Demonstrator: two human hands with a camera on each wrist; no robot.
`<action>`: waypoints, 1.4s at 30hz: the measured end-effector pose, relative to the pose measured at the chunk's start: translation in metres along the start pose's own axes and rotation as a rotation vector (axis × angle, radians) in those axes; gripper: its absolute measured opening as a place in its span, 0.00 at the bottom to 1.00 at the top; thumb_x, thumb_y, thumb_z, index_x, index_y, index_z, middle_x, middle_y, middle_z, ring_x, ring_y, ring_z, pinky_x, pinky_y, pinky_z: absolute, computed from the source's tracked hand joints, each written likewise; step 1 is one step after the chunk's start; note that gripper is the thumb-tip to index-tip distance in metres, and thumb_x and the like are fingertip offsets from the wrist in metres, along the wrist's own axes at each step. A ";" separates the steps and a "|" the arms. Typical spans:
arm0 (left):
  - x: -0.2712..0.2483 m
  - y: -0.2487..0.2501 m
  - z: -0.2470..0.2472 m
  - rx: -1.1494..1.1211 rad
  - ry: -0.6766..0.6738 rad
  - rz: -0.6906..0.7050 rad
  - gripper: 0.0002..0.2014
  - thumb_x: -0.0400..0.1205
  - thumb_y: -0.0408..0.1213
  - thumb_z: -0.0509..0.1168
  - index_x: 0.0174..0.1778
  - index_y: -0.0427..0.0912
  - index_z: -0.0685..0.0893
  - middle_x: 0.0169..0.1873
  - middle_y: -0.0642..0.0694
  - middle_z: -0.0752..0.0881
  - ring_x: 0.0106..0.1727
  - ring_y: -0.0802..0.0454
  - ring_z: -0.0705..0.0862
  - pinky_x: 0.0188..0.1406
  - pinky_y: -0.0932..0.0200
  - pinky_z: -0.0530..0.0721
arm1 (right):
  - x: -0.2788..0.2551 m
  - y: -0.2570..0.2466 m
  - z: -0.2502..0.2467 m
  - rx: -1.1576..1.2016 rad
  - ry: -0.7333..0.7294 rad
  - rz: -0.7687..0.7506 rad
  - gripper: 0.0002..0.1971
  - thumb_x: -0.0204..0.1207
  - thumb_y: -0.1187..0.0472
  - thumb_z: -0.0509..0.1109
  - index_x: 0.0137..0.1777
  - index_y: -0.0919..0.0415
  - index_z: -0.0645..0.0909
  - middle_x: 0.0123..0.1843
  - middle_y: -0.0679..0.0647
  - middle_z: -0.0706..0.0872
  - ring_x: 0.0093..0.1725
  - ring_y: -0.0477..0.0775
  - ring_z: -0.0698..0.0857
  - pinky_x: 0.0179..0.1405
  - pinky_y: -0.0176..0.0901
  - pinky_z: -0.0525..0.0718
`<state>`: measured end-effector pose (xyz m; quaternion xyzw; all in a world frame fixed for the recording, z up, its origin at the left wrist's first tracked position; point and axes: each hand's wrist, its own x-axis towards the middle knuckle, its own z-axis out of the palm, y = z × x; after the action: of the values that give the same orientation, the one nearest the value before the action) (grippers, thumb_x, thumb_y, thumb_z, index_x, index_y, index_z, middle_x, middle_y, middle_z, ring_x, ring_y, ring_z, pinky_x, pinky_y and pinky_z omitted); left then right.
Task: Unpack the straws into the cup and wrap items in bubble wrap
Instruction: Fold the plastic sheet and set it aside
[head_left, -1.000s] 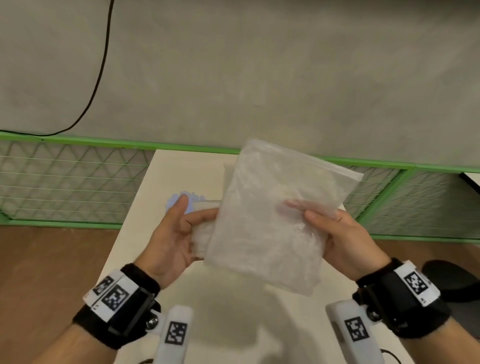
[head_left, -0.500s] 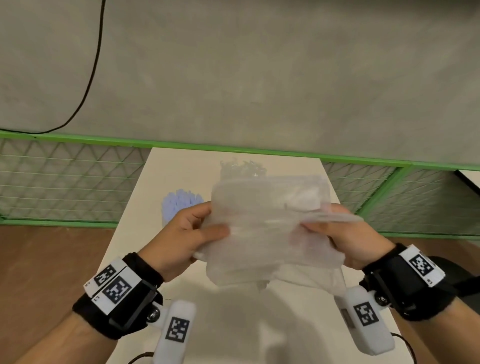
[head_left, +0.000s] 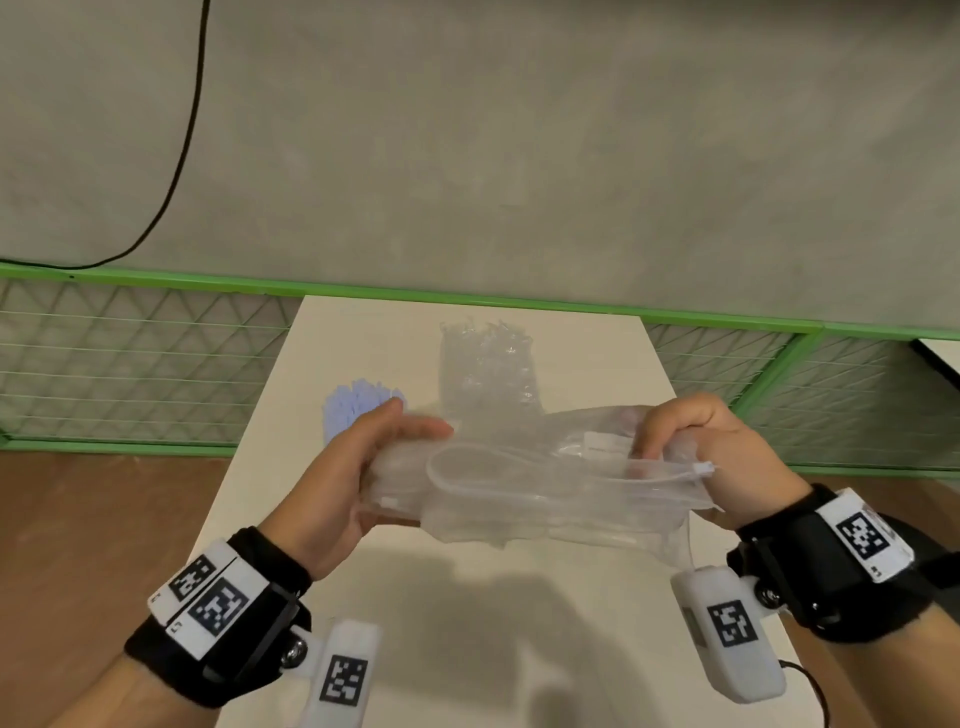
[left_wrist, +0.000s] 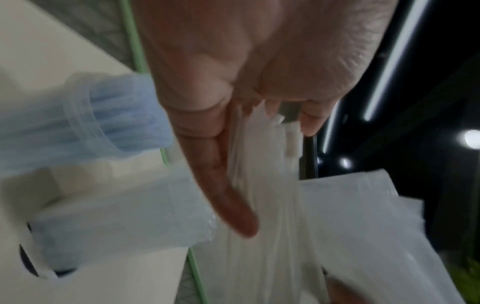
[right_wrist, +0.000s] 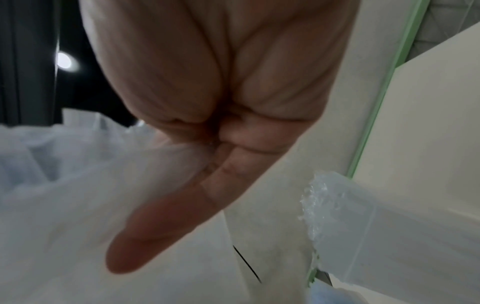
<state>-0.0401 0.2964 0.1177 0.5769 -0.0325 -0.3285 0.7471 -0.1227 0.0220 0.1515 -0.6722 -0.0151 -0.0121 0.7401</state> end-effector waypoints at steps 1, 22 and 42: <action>-0.001 -0.002 -0.001 0.017 -0.032 -0.053 0.30 0.79 0.62 0.62 0.59 0.37 0.89 0.59 0.41 0.89 0.52 0.45 0.90 0.33 0.53 0.88 | 0.000 -0.002 0.000 -0.013 -0.009 -0.004 0.13 0.47 0.75 0.63 0.19 0.61 0.87 0.24 0.56 0.87 0.25 0.50 0.86 0.25 0.33 0.82; 0.011 0.018 0.000 0.803 -0.169 0.197 0.06 0.85 0.36 0.67 0.50 0.46 0.90 0.42 0.51 0.93 0.42 0.59 0.90 0.40 0.68 0.84 | -0.009 0.006 -0.002 -0.184 -0.380 0.251 0.32 0.70 0.71 0.69 0.71 0.44 0.69 0.70 0.58 0.78 0.57 0.56 0.83 0.56 0.49 0.80; 0.004 -0.023 0.028 0.472 -0.151 0.122 0.10 0.80 0.43 0.73 0.55 0.45 0.91 0.49 0.46 0.93 0.51 0.49 0.92 0.48 0.56 0.88 | 0.006 0.049 0.039 0.103 -0.130 0.225 0.19 0.80 0.65 0.64 0.71 0.69 0.76 0.66 0.68 0.84 0.62 0.66 0.86 0.59 0.62 0.85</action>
<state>-0.0589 0.2683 0.1051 0.7060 -0.1987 -0.3083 0.6058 -0.1155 0.0656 0.1068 -0.6302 0.0116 0.1154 0.7677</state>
